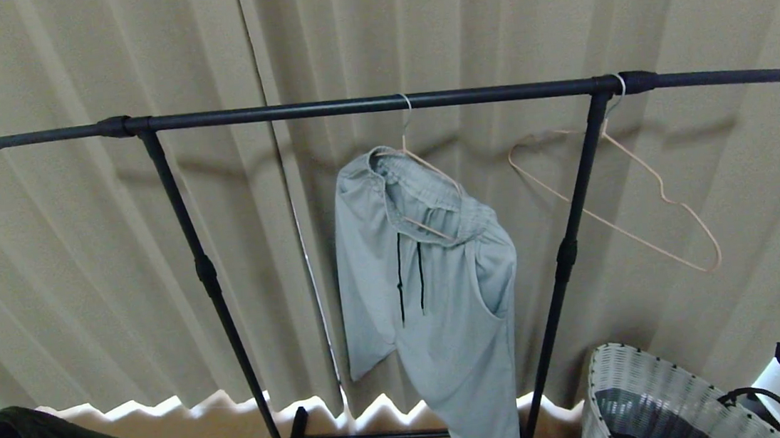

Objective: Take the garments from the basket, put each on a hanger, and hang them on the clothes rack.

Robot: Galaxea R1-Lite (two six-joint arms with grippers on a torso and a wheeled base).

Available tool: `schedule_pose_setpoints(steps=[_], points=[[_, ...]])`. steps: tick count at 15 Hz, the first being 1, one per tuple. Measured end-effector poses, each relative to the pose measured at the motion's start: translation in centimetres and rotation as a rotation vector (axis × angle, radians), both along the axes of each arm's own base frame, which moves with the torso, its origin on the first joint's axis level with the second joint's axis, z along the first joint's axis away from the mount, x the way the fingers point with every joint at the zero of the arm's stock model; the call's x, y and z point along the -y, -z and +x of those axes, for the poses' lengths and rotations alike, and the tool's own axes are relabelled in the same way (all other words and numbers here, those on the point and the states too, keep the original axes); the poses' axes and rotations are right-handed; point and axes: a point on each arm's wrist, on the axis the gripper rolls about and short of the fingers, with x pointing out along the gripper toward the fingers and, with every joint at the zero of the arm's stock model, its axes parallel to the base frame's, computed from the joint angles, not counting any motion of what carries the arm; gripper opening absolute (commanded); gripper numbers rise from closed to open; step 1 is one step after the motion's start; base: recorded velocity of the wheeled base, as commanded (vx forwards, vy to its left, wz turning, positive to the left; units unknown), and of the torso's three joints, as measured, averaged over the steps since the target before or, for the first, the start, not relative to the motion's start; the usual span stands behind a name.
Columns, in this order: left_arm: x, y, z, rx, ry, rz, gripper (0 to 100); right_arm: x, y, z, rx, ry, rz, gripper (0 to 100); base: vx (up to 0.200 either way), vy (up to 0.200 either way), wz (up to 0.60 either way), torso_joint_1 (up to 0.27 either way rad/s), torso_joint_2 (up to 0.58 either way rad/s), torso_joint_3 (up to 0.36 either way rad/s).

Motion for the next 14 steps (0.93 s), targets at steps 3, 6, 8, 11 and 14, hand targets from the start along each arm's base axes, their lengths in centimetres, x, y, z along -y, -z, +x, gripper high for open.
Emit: schedule_pose_setpoints(steps=[3, 6, 8, 11, 14], points=[[0.0, 0.01, 0.0, 0.0, 0.0, 0.001, 0, 0.0, 0.0, 0.0, 0.0, 0.0, 0.0, 100, 0.0, 0.0, 0.0, 0.225, -0.54, -0.313], [0.0, 0.04, 0.01, -0.001, 0.0, 0.001, 0, 0.0, 0.0, 0.01, 0.0, -0.001, 0.0, 100, 0.0, 0.0, 0.0, 0.175, -0.41, -0.232], [0.01, 0.08, 0.03, -0.006, 0.0, 0.003, 0, 0.0, 0.0, 0.02, -0.001, -0.002, 0.0, 100, 0.0, 0.0, 0.0, 0.051, -0.11, -0.058], [0.01, 0.12, 0.06, -0.011, -0.002, 0.006, 0, 0.0, -0.01, 0.04, -0.001, -0.003, -0.001, 100, 0.0, 0.0, 0.0, 0.0, 0.0, 0.0], [0.01, 0.2, 0.07, -0.015, -0.002, 0.006, 0, 0.0, -0.03, 0.04, 0.0, -0.002, 0.0, 100, 0.133, -0.133, 0.0, 0.005, 0.0, 0.002]])
